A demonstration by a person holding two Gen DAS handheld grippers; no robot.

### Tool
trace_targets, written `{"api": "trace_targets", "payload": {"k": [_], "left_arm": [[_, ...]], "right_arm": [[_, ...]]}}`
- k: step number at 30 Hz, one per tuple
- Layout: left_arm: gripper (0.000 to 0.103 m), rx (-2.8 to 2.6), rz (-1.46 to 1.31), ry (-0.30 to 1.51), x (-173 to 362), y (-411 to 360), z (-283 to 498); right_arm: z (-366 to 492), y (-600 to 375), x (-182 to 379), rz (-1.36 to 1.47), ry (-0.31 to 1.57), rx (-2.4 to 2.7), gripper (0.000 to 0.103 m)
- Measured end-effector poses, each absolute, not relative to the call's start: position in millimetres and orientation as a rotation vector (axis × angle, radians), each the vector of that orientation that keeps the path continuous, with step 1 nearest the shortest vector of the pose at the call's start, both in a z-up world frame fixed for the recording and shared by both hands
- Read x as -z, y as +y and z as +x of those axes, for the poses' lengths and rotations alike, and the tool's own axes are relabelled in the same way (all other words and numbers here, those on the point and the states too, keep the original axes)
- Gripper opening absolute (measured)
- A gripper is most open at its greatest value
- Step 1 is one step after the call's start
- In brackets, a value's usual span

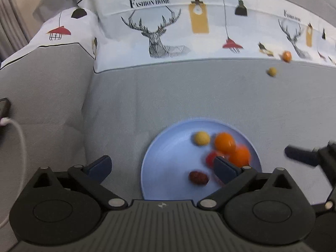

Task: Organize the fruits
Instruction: 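Open both tools to drop the date and orange onto the plate, then lift both open tools away from the plate toward the remaining fruits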

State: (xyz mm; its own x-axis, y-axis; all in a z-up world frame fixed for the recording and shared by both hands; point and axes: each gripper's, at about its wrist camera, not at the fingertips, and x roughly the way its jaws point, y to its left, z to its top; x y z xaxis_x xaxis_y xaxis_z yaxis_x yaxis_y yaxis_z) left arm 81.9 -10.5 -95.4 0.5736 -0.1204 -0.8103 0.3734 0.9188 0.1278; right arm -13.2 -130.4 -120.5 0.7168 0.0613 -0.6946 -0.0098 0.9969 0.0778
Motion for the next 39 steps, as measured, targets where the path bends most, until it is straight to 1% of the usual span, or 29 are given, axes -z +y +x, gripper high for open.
{"api": "trace_targets", "payload": {"k": [5,11,18,25,35,39], "left_arm": [[0.102,0.297,0.277,0.920,73.2,6.6,29.5],[0.103,0.251,0.222,0.900,43.9,34.4,-34.3],[0.103,0.182,0.168,0.800,4.9,60.3,-78.7],[0.103,0.174,0.146,0.726,-20.1,74.0,-113.0],[0.103,0.175,0.136,0.629,-48.6,82.8,-148.1],[0.103,0.170,0.120,0.617,-55.7,87.5,-152.4]], "right_arm": [[-52.7,-126.2,100.1,0.094,0.776,-0.064,0.095],[-101.8,-115.7,70.9,0.088,0.749,-0.079,0.099],[-153.8,-108.0,39.2,0.037,0.650,-0.056,0.100],[-201.4,-104.4,21.0,0.027,0.584,-0.018,0.100],[-231.0,-92.3,-3.9,-0.030,0.488,-0.010,0.100],[-235.6,-87.5,-12.4,-0.050,0.457,-0.016,0.100]]}}
